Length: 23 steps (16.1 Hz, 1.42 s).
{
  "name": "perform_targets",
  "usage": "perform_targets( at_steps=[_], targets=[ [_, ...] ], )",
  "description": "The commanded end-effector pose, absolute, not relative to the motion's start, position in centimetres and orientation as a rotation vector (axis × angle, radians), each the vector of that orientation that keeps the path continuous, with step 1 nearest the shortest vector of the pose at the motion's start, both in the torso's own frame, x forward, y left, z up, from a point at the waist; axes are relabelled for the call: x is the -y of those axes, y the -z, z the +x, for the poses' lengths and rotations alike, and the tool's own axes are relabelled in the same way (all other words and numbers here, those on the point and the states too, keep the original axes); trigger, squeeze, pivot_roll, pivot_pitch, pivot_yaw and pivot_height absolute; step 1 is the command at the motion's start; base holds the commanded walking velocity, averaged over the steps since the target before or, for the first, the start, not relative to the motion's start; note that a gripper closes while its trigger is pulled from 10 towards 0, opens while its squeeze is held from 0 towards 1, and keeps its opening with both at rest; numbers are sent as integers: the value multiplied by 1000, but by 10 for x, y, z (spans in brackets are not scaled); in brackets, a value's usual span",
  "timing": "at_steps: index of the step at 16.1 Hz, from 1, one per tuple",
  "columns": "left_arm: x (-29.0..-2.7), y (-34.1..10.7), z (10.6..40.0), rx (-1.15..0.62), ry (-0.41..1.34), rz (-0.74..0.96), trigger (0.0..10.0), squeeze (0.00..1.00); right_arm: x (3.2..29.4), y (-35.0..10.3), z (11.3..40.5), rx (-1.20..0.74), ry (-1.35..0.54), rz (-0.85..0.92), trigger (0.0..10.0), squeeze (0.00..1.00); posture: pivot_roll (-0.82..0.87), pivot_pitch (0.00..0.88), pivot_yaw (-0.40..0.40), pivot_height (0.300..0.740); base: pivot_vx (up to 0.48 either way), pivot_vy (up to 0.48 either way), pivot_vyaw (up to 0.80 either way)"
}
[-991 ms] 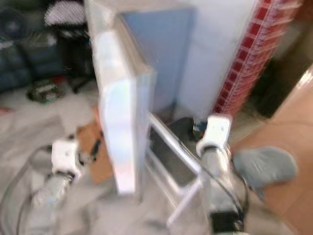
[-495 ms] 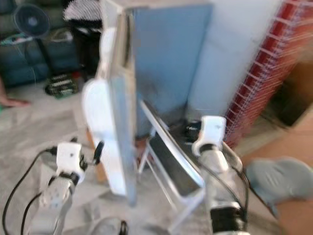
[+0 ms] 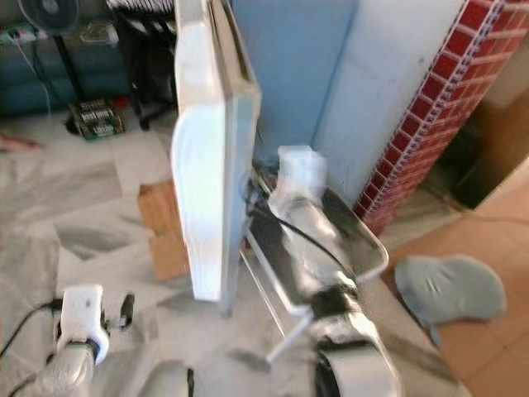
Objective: Restocking fridge
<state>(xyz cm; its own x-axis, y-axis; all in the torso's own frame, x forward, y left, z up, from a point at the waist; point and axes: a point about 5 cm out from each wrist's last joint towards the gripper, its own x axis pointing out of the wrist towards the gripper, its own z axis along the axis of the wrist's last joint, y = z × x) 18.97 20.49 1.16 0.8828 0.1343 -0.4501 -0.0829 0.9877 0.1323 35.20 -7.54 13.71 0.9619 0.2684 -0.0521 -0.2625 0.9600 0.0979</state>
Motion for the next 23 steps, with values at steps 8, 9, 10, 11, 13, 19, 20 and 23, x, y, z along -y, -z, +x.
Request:
perform_targets(
  at_steps=[8, 9, 10, 11, 13, 19, 20, 23],
  targets=[
    [-195, -12, 208, -526, -78, 105, 10000, 0, -48, -177, 340, -38, -583, 114, 10000, 0, 198, 0, -101, 740, 0, 0, 0],
    [-194, -11, 210, -526, -78, 107, 10000, 0, -53, -182, 340, -12, -596, 82, 10000, 0, 205, 0, -106, 740, 0, 0, 0],
    [-193, -11, 212, -527, -80, 110, 10000, 0, -57, -186, 344, -5, -599, 74, 10000, 0, 222, 0, -117, 740, 0, 0, 0],
    [-193, -12, 212, -523, -85, 111, 10000, 0, -58, -189, 346, 1, -596, 66, 10000, 0, 223, 0, -118, 740, 0, 0, 0],
    [-193, -12, 212, -519, -97, 108, 10000, 0, -63, -192, 349, -6, -606, 46, 10000, 0, 239, 0, -129, 740, 0, 0, 0],
    [-189, -10, 211, -522, -92, 109, 10000, 0, -88, -188, 342, -139, -622, 72, 10000, 0, 254, 0, -151, 740, 0, 0, 0],
    [-188, -10, 210, -525, -87, 113, 10000, 0, -138, -219, 292, -206, -1132, 428, 10000, 0, 257, 0, -152, 740, 0, 0, 0],
    [-191, -9, 211, -540, -65, 105, 10000, 0, -114, -280, 204, -81, -1881, 626, 10000, 0, 217, 0, -131, 740, 0, 0, 0]
  ],
)
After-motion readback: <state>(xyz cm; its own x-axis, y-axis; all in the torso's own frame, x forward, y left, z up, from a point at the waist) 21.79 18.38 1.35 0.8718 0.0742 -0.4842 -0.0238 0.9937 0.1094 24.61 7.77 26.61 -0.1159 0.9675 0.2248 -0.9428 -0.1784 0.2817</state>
